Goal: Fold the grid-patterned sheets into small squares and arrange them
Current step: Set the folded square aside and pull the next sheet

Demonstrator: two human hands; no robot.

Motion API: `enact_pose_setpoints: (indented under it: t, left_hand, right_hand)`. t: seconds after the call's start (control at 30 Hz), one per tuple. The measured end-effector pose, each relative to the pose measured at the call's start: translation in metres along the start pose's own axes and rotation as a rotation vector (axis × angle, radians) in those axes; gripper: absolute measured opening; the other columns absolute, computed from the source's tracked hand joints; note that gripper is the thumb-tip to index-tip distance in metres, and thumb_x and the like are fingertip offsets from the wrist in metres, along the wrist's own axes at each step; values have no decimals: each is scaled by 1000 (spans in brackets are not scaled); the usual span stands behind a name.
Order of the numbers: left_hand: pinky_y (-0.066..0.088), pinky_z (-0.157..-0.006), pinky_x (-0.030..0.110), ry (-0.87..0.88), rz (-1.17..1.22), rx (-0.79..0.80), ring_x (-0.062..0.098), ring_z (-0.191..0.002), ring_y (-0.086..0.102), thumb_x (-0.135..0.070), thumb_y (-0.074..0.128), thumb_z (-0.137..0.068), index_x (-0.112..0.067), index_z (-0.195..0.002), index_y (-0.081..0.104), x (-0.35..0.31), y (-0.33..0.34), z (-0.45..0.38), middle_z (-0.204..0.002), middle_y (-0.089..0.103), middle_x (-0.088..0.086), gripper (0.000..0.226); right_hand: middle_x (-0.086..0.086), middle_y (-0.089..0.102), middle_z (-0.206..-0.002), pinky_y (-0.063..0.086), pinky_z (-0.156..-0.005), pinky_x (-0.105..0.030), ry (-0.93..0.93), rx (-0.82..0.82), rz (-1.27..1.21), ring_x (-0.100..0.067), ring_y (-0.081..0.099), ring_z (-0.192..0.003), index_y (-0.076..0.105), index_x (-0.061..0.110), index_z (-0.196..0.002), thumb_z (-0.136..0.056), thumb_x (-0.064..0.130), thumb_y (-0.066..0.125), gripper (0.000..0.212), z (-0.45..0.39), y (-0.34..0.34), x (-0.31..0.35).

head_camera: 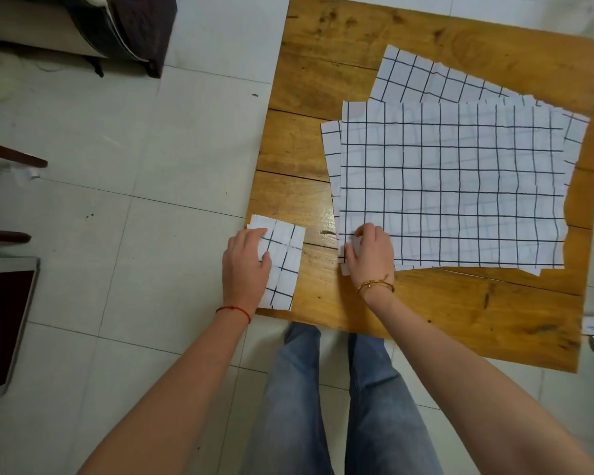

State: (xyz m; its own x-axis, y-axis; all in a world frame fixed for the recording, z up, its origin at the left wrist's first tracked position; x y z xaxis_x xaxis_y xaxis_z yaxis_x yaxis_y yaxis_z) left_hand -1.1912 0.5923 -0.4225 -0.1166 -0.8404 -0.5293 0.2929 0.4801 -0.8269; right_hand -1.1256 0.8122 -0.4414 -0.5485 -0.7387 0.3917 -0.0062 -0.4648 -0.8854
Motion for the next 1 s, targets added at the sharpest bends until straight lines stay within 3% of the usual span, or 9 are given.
enact_pose_setpoints:
  t: [0.2, 0.4, 0.63, 0.7, 0.77, 0.87, 1.0]
  left_hand:
    - [43, -97, 32, 176, -15, 143, 18, -114, 49, -9, 59, -88, -16, -124, 57, -48, 31, -7, -121, 58, 2, 37]
    - [33, -97, 22, 237, -41, 206, 14, -115, 47, -9, 59, -88, -18, -126, 56, -79, 50, -9, -121, 56, -2, 40]
    - [43, -97, 31, 348, -60, 233, 17, -115, 44, 2, 59, -82, -21, -132, 54, -119, 57, -18, -125, 52, -1, 55]
    - [43, -95, 33, 356, -52, 240, 19, -118, 42, 1, 62, -81, -23, -126, 58, -135, 58, -23, -126, 50, -1, 51]
    - [44, -92, 35, 355, -59, 233, 18, -119, 40, -9, 66, -82, -25, -110, 65, -154, 56, -28, -125, 49, -3, 32]
    - [41, -97, 37, 396, -91, 229, 16, -121, 36, -22, 66, -84, -24, -94, 67, -188, 49, -34, -124, 49, -5, 10]
    - [27, -100, 29, 459, -111, 278, 13, -118, 38, -22, 63, -84, -26, -97, 67, -232, 31, -40, -116, 52, -9, 14]
  right_hand:
    - [-5, 52, -103, 45, -84, -34, -20, 155, 34, -21, 48, -94, 50, 15, -107, -81, 30, 68, 35, -2, 7, -27]
    - [-5, 56, -96, 42, -80, -32, -67, 179, 11, -23, 49, -90, 54, 13, -97, -89, 17, 57, 9, -8, 5, -34]
    - [5, 57, -83, 46, -74, -31, -153, 251, -266, -14, 50, -81, 55, 19, -88, -91, 18, 53, 4, -17, -25, -52]
    - [7, 56, -80, 44, -70, -29, -191, 273, -334, -12, 50, -79, 53, 22, -85, -90, 17, 55, 7, -18, -45, -55]
    - [8, 55, -79, 38, -68, -26, -227, 258, -376, -10, 48, -77, 52, 23, -84, -88, 16, 55, 9, -19, -70, -58]
    - [8, 54, -79, 39, -66, -26, -265, 208, -398, -10, 48, -76, 51, 24, -86, -86, 31, 54, 8, -18, -113, -65]
    - [6, 53, -85, 42, -67, -24, -352, 159, -248, -12, 49, -78, 52, 22, -102, -78, 55, 57, 41, -18, -162, -65]
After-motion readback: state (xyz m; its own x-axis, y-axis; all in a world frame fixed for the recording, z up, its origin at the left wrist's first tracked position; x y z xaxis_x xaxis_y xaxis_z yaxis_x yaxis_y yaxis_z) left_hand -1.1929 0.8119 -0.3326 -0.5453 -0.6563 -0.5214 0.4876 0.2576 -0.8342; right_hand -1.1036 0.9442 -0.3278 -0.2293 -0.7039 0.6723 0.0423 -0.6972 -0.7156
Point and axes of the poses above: each hand's wrist, its own z-axis away from the middle knuckle, its own y-axis out of the palm, x = y × z, the point moved 3 cm from there along -z, towards the middle knuckle
